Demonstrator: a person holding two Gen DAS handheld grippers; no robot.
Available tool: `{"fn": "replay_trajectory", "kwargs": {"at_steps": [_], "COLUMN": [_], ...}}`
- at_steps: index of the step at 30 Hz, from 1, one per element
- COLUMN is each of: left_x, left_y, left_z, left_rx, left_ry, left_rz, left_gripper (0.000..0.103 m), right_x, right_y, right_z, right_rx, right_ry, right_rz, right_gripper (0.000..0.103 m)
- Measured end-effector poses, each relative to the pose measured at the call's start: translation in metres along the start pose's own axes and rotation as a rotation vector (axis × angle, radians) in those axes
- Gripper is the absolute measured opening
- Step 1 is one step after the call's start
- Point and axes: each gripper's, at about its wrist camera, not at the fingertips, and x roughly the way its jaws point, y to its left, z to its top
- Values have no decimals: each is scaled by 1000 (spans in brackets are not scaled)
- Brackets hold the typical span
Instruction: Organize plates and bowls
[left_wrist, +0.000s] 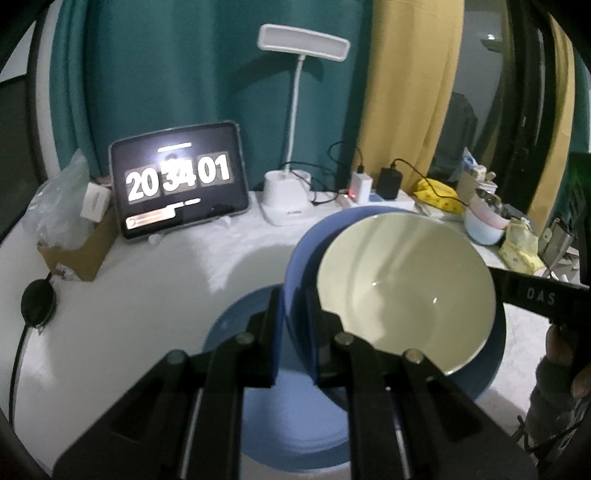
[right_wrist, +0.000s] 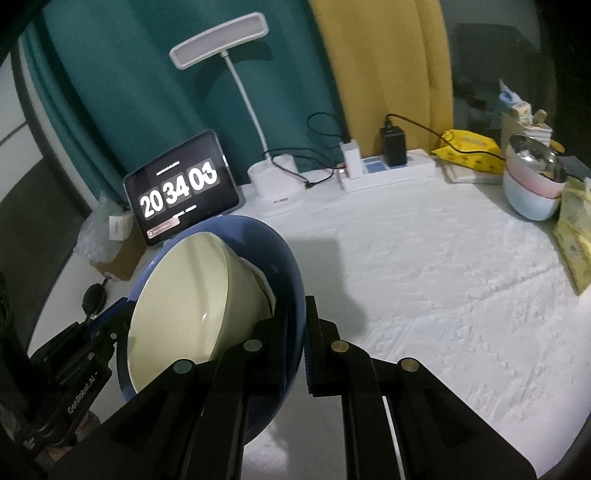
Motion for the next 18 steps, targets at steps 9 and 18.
{"fn": "replay_trajectory", "kwargs": {"at_steps": [9,18], "left_x": [9,22], "left_y": [24,35], "left_z": [-7,-12], "left_rx": [-26,-41], "left_ry": [30,60], "left_rz": [27,39], "left_gripper": [10,10], "right_x": [24,48], "right_y": [17,25], "right_z": [0,-2], "right_rx": [-21,-18], "right_ry": [43,91], "right_rz": [22,29], "right_gripper": [9,9]}}
